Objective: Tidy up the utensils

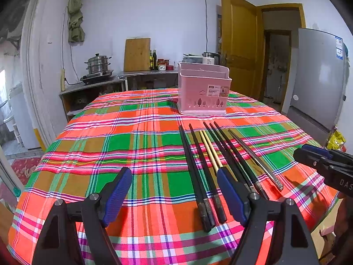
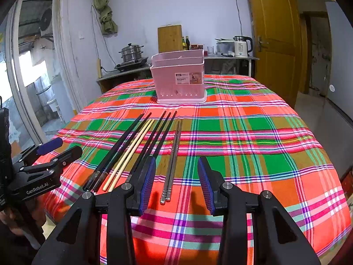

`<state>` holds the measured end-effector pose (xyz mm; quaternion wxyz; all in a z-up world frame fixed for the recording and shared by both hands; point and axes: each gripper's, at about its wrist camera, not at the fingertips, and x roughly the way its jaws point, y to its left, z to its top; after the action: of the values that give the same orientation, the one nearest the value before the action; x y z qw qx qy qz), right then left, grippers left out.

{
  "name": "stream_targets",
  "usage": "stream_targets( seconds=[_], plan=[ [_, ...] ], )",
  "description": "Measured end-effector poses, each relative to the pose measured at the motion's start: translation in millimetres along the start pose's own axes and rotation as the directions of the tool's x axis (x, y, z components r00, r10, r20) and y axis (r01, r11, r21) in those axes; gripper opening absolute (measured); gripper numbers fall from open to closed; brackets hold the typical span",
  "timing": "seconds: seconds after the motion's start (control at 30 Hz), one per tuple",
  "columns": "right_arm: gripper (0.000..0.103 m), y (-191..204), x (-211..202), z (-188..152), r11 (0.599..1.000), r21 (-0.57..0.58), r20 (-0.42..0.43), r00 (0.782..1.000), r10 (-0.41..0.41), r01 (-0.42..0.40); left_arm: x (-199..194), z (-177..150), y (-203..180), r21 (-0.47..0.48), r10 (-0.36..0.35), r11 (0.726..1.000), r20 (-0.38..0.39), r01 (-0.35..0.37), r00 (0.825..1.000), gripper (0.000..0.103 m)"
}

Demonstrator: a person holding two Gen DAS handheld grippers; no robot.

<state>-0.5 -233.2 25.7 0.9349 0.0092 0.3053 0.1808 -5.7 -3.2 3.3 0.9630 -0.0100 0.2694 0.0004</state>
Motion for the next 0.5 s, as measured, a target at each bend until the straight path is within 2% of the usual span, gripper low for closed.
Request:
stream_targets(
  seconds=[0.5],
  plan=[
    [0.040,-2.1,-2.8,-1.0,1.000,-0.002,0.023,1.000,-0.005,0.005,-5.1,0.2,-2.7,0.004,-0.012,1.000,0.011,0.012,1.000,0.079]
  ],
)
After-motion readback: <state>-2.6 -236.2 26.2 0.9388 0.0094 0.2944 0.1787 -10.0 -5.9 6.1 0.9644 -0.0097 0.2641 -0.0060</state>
